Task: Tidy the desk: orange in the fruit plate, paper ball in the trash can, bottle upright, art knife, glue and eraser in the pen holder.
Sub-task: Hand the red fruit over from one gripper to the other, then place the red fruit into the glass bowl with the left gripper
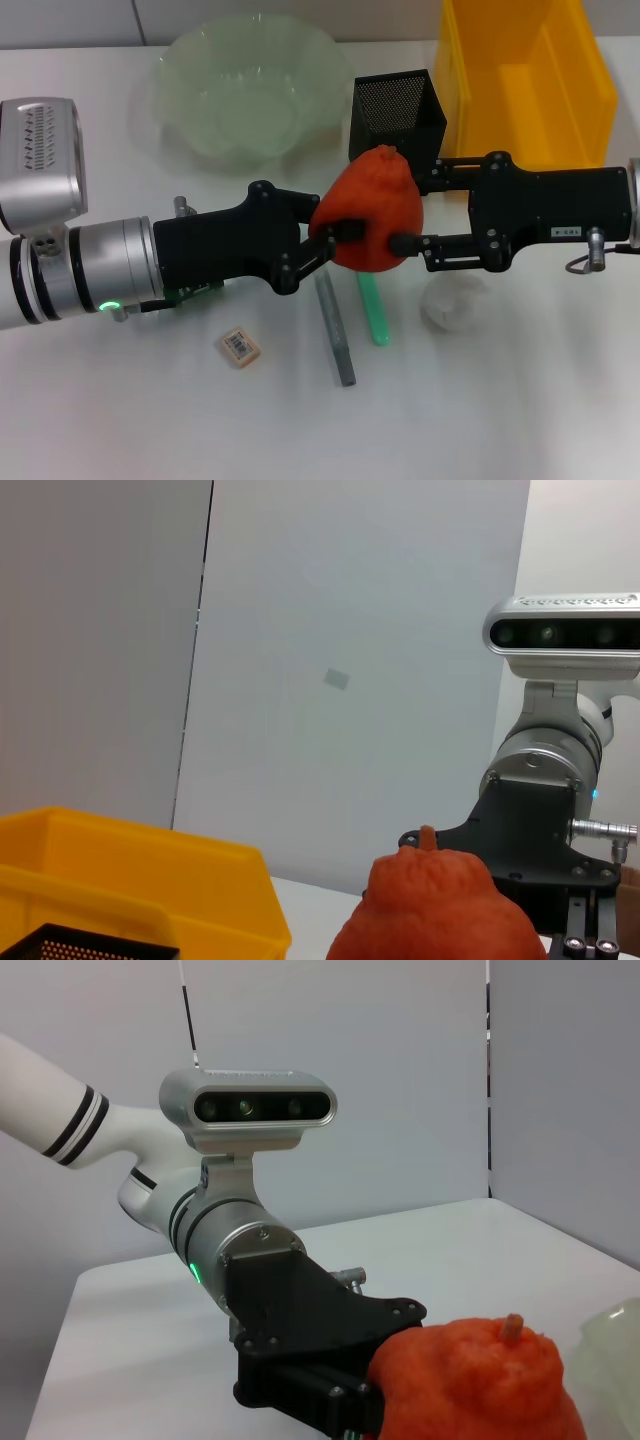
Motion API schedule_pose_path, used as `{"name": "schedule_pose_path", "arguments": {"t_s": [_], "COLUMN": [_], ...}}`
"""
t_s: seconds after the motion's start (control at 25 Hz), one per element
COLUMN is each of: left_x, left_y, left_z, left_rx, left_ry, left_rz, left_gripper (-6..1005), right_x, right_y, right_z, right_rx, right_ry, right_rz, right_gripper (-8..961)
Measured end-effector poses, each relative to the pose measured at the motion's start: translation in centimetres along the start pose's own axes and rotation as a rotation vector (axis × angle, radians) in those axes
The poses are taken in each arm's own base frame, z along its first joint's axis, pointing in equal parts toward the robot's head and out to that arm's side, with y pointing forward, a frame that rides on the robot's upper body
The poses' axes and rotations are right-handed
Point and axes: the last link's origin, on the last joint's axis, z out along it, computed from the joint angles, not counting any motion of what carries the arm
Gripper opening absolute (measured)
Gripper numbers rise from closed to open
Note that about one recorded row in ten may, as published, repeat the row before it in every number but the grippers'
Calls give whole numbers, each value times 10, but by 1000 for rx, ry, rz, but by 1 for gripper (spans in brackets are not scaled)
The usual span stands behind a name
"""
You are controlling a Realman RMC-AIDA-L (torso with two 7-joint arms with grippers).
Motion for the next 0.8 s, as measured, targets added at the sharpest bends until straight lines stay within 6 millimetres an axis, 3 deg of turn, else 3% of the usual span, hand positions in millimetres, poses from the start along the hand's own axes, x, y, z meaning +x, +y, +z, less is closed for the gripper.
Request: {"name": "schedule_pose_path", "arguments": {"t_s": [0.44,0.8], "left_x": [0,-1], "left_y": [0,-9], "left_z": [0,-23], "left_rx": [1,147], "left_ry": [4,79], "left_rz": [-1,2], "left_gripper": [60,62], "right_x": [2,14], "right_y": [1,6], "right_z": [-4,-17], "right_rx": [16,49], "right_ry": [-13,-106], "right_rz": [1,23], "right_gripper": [697,697]}}
